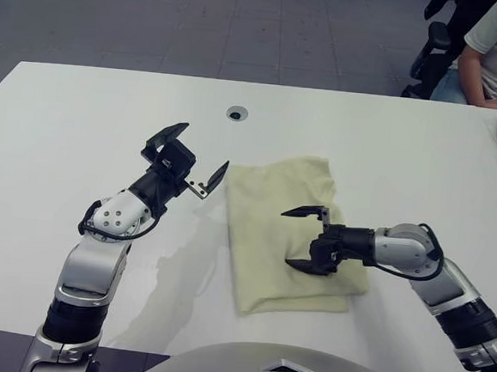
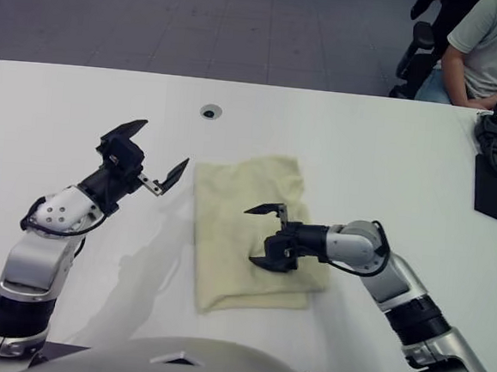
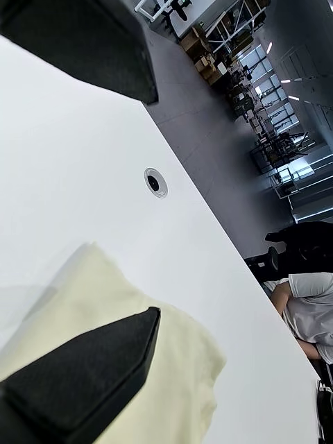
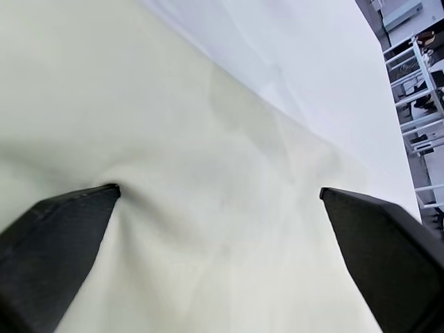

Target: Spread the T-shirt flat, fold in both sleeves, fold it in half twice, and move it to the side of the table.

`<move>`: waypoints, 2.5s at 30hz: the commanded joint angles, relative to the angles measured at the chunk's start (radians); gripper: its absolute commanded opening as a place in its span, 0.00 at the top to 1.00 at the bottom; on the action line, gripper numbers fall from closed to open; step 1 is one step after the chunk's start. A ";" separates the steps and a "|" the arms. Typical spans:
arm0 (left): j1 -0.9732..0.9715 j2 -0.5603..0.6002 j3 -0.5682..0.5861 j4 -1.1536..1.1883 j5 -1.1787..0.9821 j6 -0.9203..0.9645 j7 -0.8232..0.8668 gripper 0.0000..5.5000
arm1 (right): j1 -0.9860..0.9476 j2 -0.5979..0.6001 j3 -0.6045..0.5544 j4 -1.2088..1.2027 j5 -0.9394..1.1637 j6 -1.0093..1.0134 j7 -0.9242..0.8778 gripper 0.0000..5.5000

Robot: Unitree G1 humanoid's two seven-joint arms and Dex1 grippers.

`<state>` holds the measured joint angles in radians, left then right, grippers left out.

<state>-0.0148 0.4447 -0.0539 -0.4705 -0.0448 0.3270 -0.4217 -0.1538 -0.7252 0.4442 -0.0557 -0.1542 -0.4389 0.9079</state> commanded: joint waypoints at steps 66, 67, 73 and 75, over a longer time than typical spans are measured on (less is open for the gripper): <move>0.515 0.472 -0.139 0.069 0.669 -0.923 -0.145 1.00 | 0.381 -0.165 -0.095 0.052 -0.035 -0.363 -0.072 0.99; 0.516 0.471 -0.138 0.068 0.666 -0.920 -0.146 1.00 | 0.382 -0.168 -0.094 0.052 -0.031 -0.364 -0.072 1.00; 0.543 0.475 -0.135 0.053 0.539 -0.854 -0.207 1.00 | 0.365 -0.177 -0.099 0.057 0.056 -0.318 -0.050 1.00; 0.581 0.486 -0.136 0.023 0.410 -0.791 -0.263 1.00 | 0.370 -0.184 -0.110 0.029 0.220 -0.215 0.001 1.00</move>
<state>0.5150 0.9073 -0.1806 -0.4216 0.4747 -0.5332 -0.6118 0.2095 -0.8812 0.3403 -0.0161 -0.0674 -0.7645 0.8533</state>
